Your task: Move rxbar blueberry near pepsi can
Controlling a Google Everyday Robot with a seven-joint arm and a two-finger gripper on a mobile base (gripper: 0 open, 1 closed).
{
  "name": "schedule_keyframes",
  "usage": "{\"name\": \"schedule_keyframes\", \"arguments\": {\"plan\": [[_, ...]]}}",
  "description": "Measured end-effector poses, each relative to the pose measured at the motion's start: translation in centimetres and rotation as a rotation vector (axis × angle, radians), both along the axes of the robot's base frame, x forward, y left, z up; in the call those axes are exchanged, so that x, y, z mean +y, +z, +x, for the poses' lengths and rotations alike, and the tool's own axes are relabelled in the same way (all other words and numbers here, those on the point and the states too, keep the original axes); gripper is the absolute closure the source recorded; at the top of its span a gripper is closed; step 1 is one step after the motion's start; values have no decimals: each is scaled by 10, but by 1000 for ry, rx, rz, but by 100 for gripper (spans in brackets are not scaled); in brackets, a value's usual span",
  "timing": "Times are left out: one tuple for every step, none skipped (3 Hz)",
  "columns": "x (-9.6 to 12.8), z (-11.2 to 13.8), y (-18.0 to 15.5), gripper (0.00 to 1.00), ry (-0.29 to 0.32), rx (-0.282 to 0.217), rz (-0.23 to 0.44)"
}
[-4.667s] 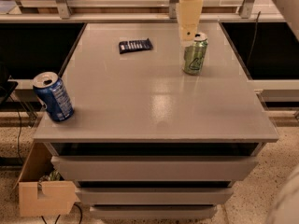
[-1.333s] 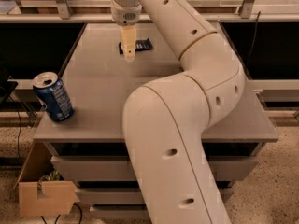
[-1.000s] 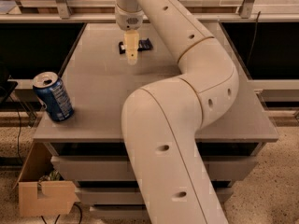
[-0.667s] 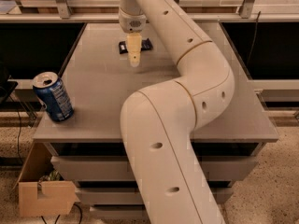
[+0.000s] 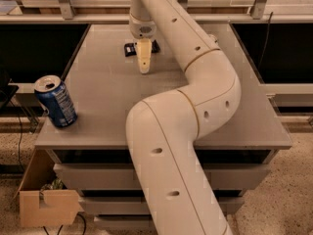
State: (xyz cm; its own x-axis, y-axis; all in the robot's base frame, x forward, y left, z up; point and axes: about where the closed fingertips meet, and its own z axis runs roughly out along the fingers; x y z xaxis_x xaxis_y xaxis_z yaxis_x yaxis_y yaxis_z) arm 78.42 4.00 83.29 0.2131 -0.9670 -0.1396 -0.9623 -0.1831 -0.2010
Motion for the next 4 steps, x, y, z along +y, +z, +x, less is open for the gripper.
{"name": "schedule_keyframes", "arguments": {"plan": [[-6, 3, -6, 0, -16, 8, 4], [-9, 3, -11, 0, -18, 18, 12], [-9, 3, -12, 0, -18, 23, 16], [-9, 2, -12, 14, -18, 24, 16]]}}
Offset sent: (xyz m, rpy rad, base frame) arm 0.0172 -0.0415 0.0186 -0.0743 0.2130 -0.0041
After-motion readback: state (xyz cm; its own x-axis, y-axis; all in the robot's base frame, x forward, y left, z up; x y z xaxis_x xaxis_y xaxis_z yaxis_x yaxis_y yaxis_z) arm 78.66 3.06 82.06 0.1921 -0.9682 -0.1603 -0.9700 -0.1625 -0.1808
